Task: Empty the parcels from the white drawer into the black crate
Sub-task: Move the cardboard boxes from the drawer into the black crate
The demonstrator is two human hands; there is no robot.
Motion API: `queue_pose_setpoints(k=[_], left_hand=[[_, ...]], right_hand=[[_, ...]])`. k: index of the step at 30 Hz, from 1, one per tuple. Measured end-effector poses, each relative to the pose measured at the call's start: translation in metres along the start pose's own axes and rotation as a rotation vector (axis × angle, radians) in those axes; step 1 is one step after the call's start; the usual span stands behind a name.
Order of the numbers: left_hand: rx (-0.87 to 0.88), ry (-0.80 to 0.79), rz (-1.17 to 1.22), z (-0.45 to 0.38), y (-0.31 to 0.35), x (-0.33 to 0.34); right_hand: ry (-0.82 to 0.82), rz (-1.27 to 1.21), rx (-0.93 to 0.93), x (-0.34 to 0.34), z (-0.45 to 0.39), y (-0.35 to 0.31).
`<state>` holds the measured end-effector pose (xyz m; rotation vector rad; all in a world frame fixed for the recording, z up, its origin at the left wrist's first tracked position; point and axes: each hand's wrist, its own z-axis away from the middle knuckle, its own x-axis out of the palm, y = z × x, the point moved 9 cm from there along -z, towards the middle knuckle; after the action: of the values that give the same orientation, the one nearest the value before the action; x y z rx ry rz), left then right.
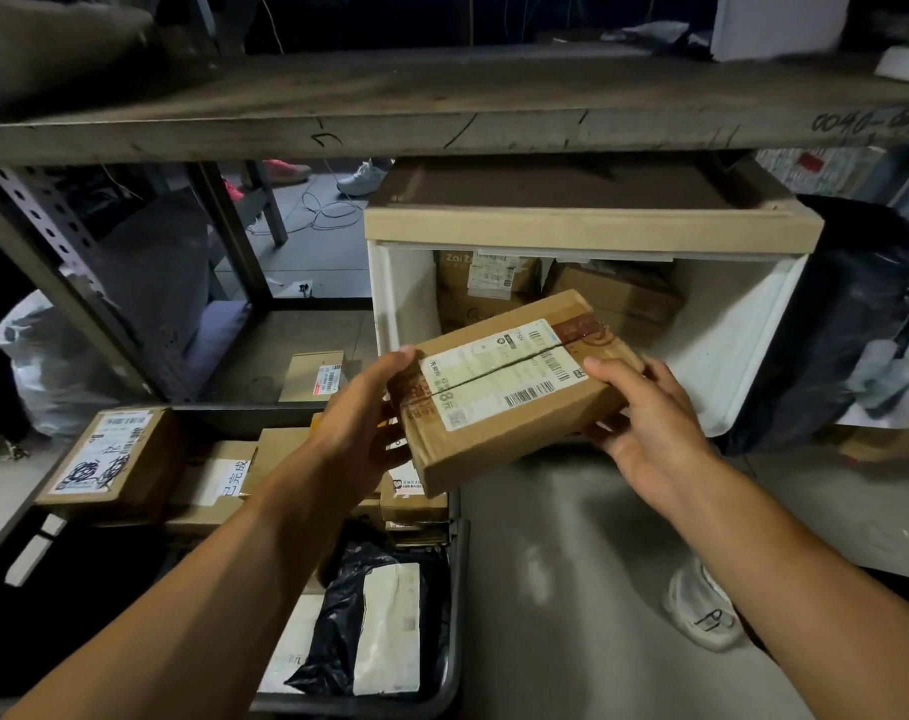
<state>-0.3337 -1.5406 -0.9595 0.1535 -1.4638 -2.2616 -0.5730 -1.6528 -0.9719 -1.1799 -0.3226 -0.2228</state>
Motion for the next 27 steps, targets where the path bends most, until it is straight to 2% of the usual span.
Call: queue_pose_setpoints(k=[3, 7, 9, 12, 15, 21, 24, 27], left_hand=[[-0.043, -0.031, -0.065, -0.001, -0.006, -0.001], [-0.165, -0.182, -0.115, 0.006, -0.02, 0.009], [-0.169, -0.244, -0.131, 0.009, -0.022, 0.02], [-0.158, -0.278, -0.162, 0.01, -0.026, 0.033], [-0.188, -0.27, -0.153, 0.008, -0.033, 0.036], [-0.111, -0.212, -0.104, 0.005, -0.024, 0.026], [-0.043, -0.136, -0.057, 0.0, -0.02, 0.014], [-0.055, -0.082, -0.013, -0.005, -0.028, 0.002]], right_hand=[[0.045, -0.027, -0.022, -0.002, 0.001, -0.001], [0.114, -0.055, -0.04, -0.007, 0.005, -0.004], [0.055, 0.016, -0.022, 0.0, 0.007, -0.001], [-0.179, 0.165, 0.076, 0.025, 0.016, 0.016], [-0.342, 0.228, 0.109, 0.043, 0.023, 0.027], [-0.351, 0.193, 0.094, 0.045, 0.021, 0.028], [-0.416, 0.252, 0.096, 0.053, 0.027, 0.031], [-0.416, 0.3, 0.098, 0.057, 0.027, 0.036]])
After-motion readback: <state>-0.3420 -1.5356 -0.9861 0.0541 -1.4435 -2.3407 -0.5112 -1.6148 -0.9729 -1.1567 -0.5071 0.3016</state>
